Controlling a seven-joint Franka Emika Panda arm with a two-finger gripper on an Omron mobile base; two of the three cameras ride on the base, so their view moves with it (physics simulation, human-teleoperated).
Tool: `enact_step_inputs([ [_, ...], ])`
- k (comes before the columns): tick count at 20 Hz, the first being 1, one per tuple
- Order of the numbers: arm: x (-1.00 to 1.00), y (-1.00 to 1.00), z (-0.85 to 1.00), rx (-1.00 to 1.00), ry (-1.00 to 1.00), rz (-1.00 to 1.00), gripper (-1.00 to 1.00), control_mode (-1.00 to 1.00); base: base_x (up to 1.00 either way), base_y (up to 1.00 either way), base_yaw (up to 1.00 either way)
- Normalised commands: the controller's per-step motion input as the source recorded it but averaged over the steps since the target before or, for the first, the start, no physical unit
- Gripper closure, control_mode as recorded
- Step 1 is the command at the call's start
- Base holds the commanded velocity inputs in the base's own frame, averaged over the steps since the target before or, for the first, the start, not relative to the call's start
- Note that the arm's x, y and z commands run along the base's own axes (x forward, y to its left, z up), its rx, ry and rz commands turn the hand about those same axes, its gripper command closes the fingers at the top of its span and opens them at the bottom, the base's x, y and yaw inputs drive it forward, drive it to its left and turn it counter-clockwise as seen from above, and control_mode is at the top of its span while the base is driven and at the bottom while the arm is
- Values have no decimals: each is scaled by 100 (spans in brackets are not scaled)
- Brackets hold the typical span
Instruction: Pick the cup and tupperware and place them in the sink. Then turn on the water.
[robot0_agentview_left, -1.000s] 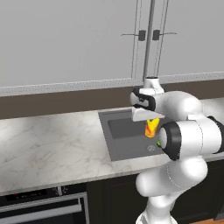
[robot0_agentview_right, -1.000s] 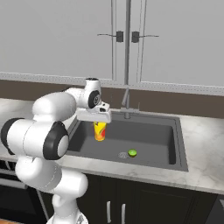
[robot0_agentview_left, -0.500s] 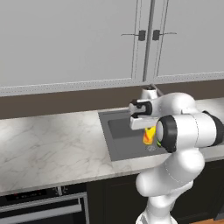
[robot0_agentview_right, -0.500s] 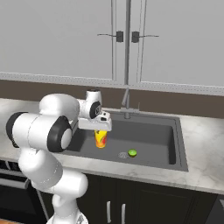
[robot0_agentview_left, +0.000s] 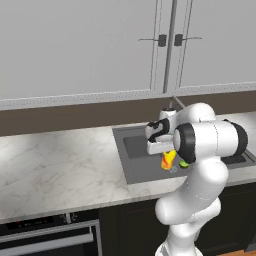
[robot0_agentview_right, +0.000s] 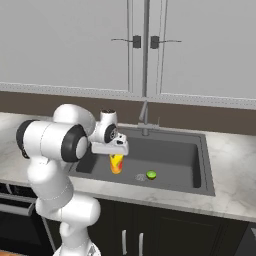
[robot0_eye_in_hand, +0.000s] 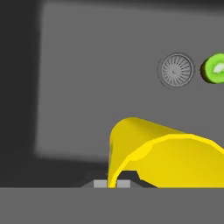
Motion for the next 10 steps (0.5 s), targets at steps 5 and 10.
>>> enact_step_inputs([
  [5, 38, 0, -33, 0, 0, 0, 100, -100, 0, 0, 0],
  [10, 45, 0, -33, 0, 0, 0, 100, -100, 0, 0, 0],
])
